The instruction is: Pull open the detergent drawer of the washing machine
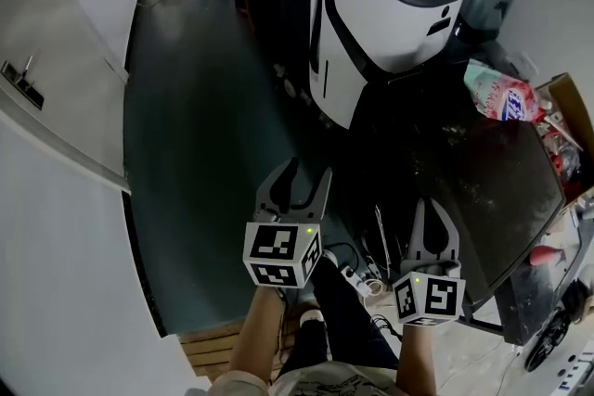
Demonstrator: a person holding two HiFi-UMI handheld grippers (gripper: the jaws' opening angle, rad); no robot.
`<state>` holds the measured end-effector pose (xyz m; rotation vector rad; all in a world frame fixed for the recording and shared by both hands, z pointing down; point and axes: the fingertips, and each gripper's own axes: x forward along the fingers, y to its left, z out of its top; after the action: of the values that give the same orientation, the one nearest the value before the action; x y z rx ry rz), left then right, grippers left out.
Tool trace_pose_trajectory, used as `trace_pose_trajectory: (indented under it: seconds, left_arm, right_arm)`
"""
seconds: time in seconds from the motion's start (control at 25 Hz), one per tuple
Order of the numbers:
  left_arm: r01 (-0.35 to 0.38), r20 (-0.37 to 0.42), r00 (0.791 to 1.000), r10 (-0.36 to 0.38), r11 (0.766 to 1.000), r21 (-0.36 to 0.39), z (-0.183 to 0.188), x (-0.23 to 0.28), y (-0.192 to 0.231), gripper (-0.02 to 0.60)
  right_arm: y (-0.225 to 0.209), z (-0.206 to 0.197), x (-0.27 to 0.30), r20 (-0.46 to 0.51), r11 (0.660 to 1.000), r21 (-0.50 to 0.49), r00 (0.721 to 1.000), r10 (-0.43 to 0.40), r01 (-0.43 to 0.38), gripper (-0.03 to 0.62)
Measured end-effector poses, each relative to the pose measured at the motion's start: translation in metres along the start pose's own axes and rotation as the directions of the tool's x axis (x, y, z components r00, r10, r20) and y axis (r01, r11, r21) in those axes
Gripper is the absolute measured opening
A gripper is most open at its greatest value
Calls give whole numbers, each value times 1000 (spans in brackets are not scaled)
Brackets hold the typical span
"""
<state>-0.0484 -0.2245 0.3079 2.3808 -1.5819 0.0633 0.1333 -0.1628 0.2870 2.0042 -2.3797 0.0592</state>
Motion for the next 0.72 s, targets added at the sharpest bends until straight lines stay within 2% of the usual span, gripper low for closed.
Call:
trace_pose_trajectory:
  seconds: [0.08, 0.2, 0.4, 0.48, 0.56, 0.72]
  left_arm:
    - [27, -17, 999, -28, 999, -17, -7, 17, 0, 213]
    - [84, -36, 995, -88, 991, -100, -19, 41, -2, 213]
    - [182, -60, 978, -201, 955, -233, -41, 78, -12, 213]
    - [225, -59, 965, -255, 923, -313, -49, 90, -17, 213]
    - [269, -49, 948, -314, 876, -401, -56, 101, -23, 213]
    - [334, -10, 909, -417, 741, -582, -67, 120, -30, 213]
  right_arm:
    - [-5, -5, 10, 1, 1000, 2, 1000, -3, 3, 13]
    - [-12, -12, 25, -8, 1000, 6, 1000, -8, 8, 12]
    - [-20, -28, 45, -23, 1000, 6, 999, -26, 26, 12]
    - [-22, -33, 52, -29, 999, 8, 999, -31, 31, 12]
    - [-23, -39, 58, -36, 999, 11, 999, -37, 38, 12]
    - [-24, -47, 66, -53, 998, 7, 997, -56, 57, 12]
